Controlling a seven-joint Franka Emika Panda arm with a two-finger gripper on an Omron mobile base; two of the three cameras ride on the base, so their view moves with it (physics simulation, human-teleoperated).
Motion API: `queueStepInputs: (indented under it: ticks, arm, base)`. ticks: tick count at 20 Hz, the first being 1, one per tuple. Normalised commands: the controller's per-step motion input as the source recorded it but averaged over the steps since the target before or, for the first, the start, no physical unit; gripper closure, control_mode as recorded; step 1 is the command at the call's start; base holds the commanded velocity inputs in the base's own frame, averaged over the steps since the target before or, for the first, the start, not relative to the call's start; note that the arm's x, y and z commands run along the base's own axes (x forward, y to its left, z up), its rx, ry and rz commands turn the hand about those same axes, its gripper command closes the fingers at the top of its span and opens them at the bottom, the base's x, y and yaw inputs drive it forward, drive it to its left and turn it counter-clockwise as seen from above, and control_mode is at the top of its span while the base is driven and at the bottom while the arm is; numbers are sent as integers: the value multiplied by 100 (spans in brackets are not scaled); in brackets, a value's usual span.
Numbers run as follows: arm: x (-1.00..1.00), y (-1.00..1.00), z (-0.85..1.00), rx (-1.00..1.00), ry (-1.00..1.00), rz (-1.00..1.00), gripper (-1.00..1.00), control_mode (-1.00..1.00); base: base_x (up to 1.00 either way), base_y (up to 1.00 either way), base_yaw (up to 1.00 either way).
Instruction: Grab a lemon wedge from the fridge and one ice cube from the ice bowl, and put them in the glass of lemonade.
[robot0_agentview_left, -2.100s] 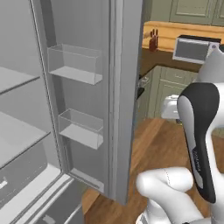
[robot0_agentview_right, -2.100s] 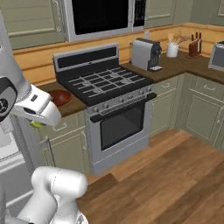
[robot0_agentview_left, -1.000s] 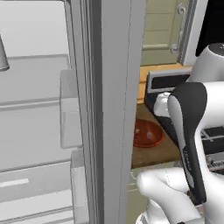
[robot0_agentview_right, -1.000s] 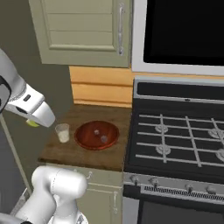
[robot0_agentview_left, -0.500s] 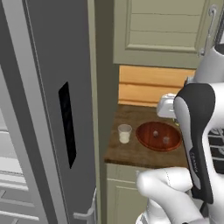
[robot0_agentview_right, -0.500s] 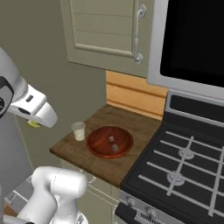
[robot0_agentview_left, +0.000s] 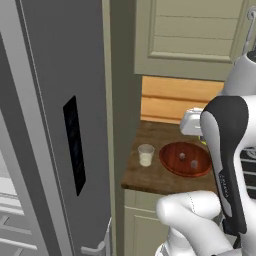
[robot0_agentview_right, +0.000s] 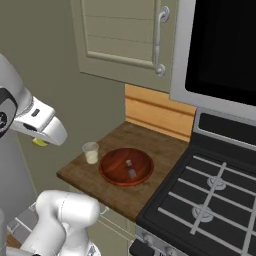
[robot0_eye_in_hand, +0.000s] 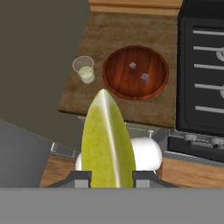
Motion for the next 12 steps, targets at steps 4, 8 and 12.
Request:
queueStepInputs:
  ticks: [4, 8, 12]
  arm:
    - [0, 0, 0, 0, 0, 0, 100, 100]
    - [0, 0, 0, 0, 0, 0, 100, 100]
    - [0, 0, 0, 0, 0, 0, 100, 100]
  base:
    - [99, -26, -2]
    - [25, 0, 0]
    - [6, 0, 0]
